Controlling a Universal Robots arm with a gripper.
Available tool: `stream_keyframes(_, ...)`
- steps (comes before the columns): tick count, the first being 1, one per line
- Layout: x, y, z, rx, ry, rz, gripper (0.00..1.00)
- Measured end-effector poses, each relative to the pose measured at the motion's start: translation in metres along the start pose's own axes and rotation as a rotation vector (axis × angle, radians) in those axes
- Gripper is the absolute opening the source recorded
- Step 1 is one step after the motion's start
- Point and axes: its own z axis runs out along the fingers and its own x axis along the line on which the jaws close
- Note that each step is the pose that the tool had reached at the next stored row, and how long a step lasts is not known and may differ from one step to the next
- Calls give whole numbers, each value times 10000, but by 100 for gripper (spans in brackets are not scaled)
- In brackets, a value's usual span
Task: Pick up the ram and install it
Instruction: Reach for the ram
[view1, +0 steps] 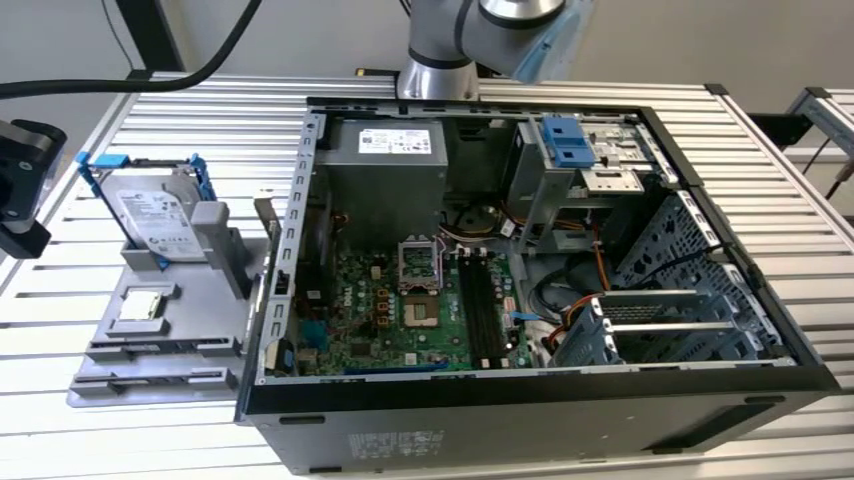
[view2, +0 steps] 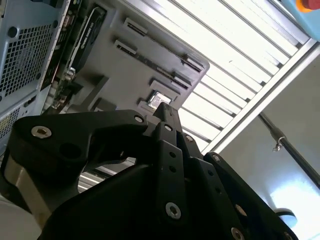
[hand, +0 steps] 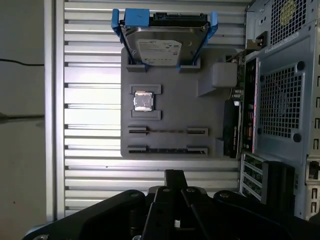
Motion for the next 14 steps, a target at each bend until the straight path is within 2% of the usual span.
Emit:
stream_keyframes(10, 2, 0, 0, -7, 18, -370, 0)
stream_keyframes(14, 2, 0, 0, -7, 19, -387, 0)
